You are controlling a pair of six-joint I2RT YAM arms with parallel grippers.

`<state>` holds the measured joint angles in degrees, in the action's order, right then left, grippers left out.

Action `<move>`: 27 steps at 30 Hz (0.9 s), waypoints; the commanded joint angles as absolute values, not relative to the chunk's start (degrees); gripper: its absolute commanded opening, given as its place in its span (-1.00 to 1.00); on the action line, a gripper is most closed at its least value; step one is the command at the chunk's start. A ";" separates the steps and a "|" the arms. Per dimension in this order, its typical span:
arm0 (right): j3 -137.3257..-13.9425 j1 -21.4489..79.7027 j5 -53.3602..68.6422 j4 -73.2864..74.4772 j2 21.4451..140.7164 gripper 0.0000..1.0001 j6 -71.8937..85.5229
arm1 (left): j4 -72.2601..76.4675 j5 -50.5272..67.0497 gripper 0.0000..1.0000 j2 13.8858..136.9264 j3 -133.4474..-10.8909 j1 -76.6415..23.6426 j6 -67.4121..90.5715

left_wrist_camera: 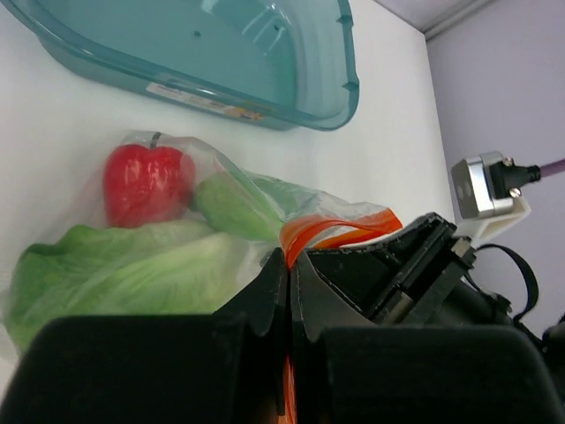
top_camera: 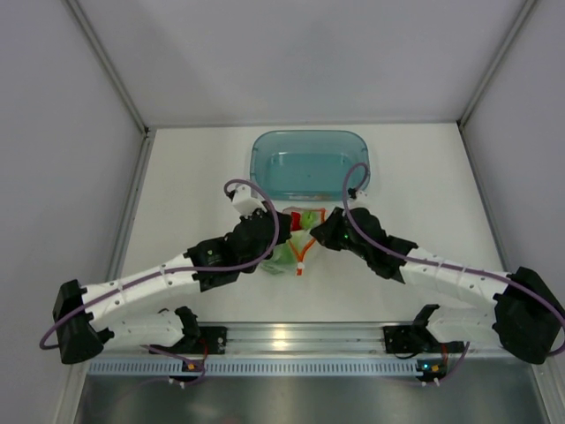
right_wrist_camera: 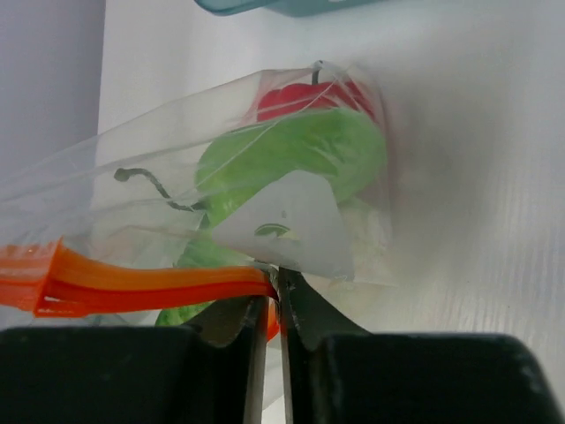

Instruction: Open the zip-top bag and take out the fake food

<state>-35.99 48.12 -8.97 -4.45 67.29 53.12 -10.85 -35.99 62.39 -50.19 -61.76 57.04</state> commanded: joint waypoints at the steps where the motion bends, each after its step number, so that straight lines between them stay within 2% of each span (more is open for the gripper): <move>1: -36.74 49.31 -13.09 -6.24 66.45 -0.87 51.24 | -8.95 -43.58 -1.00 61.61 -51.24 -62.05 55.02; 2: -36.48 49.31 -13.27 -5.72 66.10 -1.00 50.37 | -10.27 -47.42 -1.00 61.52 -51.76 -62.05 53.45; 5: -36.82 48.96 -12.49 -4.40 65.92 -1.00 47.21 | -16.15 -52.98 -1.00 61.35 -54.05 -62.05 49.33; 9: -38.49 45.97 -5.47 -0.18 67.15 -1.00 42.20 | -23.10 -64.29 -1.00 60.99 -57.91 -62.05 42.02; 13: -40.95 41.41 2.09 8.93 67.06 -1.00 35.61 | -32.95 -70.65 -1.00 62.32 -62.93 -62.05 39.12; 17: -42.80 40.43 3.69 13.70 66.18 -1.00 30.60 | -32.78 -71.02 -1.00 61.87 -63.10 -62.05 36.04; 20: -43.42 39.64 4.92 14.41 66.44 -1.00 29.27 | -32.70 -66.38 -1.00 63.45 -64.07 -62.05 36.38; 24: -45.17 39.55 6.50 16.42 67.41 -1.00 27.78 | -32.61 -65.39 -1.00 69.94 -66.61 -64.94 36.82; 27: -47.10 39.73 3.53 20.02 67.06 -1.00 26.37 | -32.34 -59.78 -1.00 73.02 -68.02 -66.71 39.54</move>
